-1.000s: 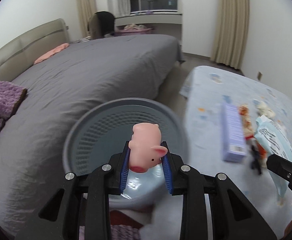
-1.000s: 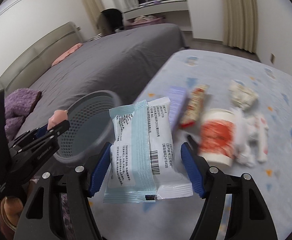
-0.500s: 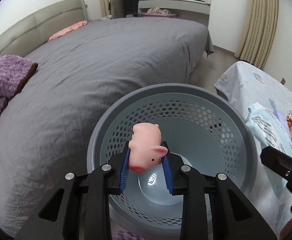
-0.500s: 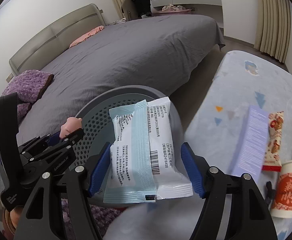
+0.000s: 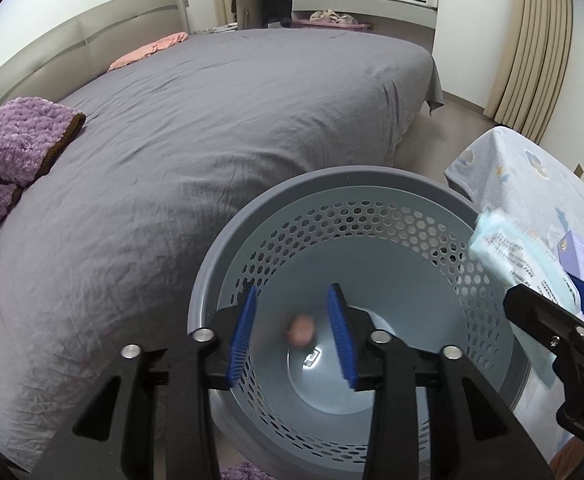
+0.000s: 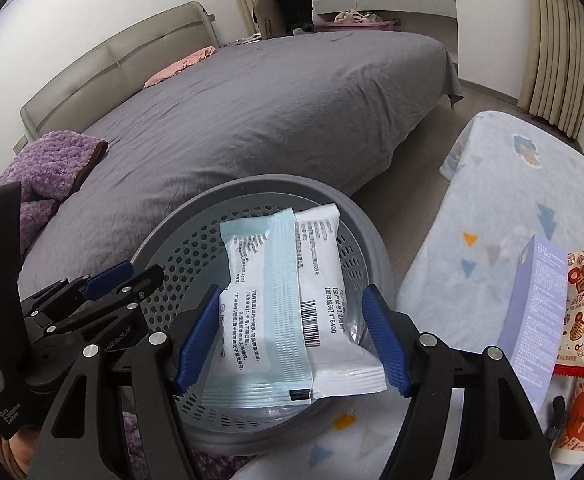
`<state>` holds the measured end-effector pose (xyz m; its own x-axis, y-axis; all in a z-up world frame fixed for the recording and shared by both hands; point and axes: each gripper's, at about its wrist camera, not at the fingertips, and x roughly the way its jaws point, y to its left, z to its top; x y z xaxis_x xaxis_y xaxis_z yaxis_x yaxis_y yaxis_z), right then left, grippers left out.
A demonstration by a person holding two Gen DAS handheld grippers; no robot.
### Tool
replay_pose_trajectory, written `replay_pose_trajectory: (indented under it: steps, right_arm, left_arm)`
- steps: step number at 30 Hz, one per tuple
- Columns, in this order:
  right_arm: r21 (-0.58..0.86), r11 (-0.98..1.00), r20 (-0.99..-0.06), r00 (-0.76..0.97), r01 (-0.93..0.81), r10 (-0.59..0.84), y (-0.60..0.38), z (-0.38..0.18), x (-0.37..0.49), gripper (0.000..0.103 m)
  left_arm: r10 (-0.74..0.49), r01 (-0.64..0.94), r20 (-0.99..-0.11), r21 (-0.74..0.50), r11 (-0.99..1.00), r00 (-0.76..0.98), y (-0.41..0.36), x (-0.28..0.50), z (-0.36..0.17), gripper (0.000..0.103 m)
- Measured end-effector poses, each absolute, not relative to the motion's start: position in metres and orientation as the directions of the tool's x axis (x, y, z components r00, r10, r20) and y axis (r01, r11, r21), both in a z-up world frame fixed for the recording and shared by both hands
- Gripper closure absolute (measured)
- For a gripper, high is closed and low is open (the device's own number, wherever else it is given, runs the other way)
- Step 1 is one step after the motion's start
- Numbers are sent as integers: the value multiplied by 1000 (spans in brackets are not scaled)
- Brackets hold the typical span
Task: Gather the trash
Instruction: 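Open the left tool and the right tool to drop both items into the basket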
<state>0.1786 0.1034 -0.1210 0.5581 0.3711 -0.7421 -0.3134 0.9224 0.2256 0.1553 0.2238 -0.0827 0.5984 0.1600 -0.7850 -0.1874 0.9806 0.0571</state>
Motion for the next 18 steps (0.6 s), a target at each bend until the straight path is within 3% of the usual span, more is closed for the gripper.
replay_pose_trajectory:
  steps: [2, 3, 10, 14, 18]
  right_arm:
    - [222, 925, -740, 564, -309, 366, 103, -120, 177, 34]
    - [221, 926, -740, 565, -307, 364, 103, -120, 177, 33]
    - [219, 929, -741, 569, -297, 357, 101, -119, 177, 33]
    - [221, 930, -737, 574, -294, 357, 100, -118, 176, 33]
    - [222, 932, -735, 578, -288, 354, 98, -117, 174, 33]
  left_arm:
    - [166, -191, -779, 61, 980, 604, 224, 155, -81, 45]
    - [171, -193, -773, 64, 979, 610, 224, 154, -80, 44]
    - [175, -197, -774, 67, 978, 609, 224, 153, -80, 43]
    - [171, -200, -774, 59, 978, 609, 225, 153, -80, 35]
    - [170, -197, -775, 61, 979, 608, 224, 153, -81, 33]
